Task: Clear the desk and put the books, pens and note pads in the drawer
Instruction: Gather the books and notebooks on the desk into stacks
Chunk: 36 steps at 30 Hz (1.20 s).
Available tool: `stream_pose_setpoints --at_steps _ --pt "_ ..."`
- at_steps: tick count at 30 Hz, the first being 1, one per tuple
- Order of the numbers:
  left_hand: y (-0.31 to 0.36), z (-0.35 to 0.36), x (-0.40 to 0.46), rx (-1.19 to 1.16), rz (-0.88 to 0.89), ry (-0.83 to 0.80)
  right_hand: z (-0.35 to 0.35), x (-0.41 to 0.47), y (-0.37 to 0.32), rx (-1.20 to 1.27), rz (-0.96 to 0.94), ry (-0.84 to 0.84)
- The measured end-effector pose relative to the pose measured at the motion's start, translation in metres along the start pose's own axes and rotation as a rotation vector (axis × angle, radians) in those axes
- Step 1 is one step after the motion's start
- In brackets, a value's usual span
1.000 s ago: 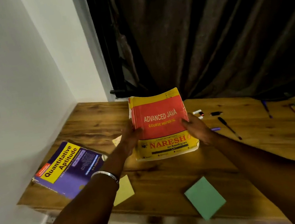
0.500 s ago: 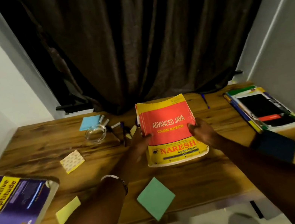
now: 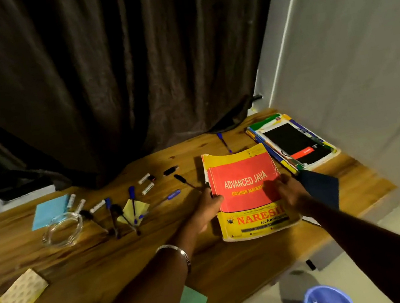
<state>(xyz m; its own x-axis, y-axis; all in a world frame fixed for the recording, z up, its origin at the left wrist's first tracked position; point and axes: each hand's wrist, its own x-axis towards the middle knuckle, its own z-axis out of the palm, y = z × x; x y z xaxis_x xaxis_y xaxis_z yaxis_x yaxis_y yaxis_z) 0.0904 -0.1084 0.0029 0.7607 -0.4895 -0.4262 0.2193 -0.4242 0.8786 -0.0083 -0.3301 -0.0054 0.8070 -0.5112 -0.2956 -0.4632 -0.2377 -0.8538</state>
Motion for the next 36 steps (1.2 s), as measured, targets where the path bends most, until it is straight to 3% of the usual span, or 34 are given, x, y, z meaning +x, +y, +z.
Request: stream_pose_setpoints --at_steps 6,16,22,24,27,32,36 --pt "-0.002 0.025 0.011 0.029 -0.008 -0.052 -0.017 -0.010 0.007 -0.105 0.000 -0.010" --pt "-0.015 0.025 0.028 0.046 0.007 0.174 -0.018 0.003 0.003 -0.199 0.151 -0.044" --pt "-0.019 0.023 0.031 0.386 0.019 0.292 -0.004 0.001 -0.001 -0.242 0.104 -0.178" --pt "-0.015 0.027 0.024 0.551 0.017 0.327 -0.003 -0.003 -0.010 -0.379 0.064 -0.226" --pt "-0.017 0.030 0.021 0.593 0.015 0.360 0.001 -0.004 -0.017 -0.650 -0.086 -0.239" --pt "-0.024 0.012 0.011 0.439 0.075 0.427 0.018 0.004 -0.027 -0.546 -0.191 -0.205" --pt "-0.029 -0.021 -0.011 0.486 0.107 0.467 0.048 0.000 -0.055 -0.675 -0.361 -0.244"
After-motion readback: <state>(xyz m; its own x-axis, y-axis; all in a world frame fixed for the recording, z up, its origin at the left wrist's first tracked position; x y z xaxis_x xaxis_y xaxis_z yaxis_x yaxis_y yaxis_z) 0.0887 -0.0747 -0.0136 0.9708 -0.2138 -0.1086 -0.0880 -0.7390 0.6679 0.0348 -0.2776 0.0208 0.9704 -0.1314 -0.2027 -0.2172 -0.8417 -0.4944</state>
